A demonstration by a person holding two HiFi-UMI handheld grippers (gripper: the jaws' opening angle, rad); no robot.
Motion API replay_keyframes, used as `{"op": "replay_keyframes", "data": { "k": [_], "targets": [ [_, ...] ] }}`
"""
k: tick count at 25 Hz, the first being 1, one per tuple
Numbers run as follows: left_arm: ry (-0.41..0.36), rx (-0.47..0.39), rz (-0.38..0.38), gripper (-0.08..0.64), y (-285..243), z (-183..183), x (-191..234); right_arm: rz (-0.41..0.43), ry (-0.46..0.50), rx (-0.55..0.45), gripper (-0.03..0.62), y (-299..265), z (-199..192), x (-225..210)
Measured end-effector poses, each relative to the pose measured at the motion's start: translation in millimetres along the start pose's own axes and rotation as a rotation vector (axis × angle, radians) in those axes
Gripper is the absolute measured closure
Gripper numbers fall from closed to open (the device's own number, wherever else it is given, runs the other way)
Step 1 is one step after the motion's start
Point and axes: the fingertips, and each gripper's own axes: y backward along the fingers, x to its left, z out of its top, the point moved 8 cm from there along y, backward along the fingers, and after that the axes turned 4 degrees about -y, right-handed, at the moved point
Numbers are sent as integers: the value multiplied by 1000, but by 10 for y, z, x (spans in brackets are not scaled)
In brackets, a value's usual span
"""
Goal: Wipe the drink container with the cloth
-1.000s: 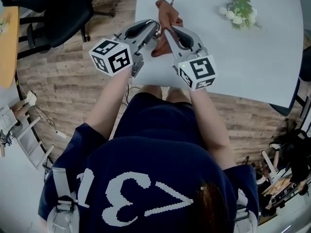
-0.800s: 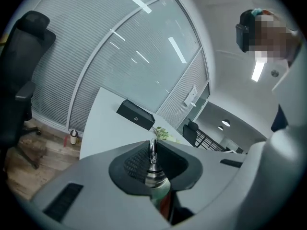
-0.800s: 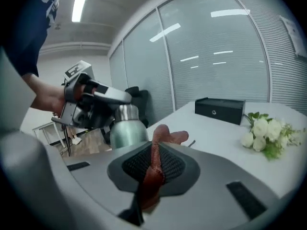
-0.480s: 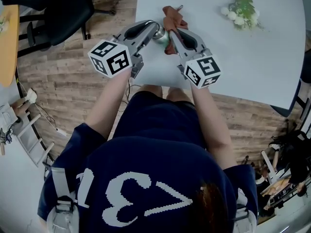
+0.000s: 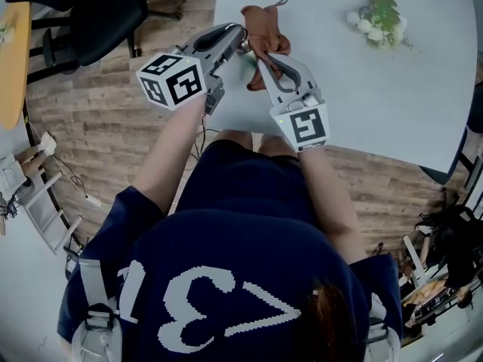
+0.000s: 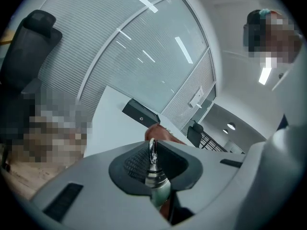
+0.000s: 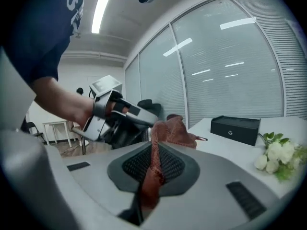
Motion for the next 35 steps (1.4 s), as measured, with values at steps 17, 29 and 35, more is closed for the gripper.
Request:
{"op": "replay_keyframes", "data": {
  "k": [17,29,35],
  "targets": [
    [56,-18,92,508,89,-32,2,68,12,-49,549,-314,295,202],
    [92,-27,89,508,98,-56,3,-54,16,202,548,162,-609,2],
    [57,-14,95,509,79,-59,-64,31,-26,-10,548,-100,33,176]
  ]
}}
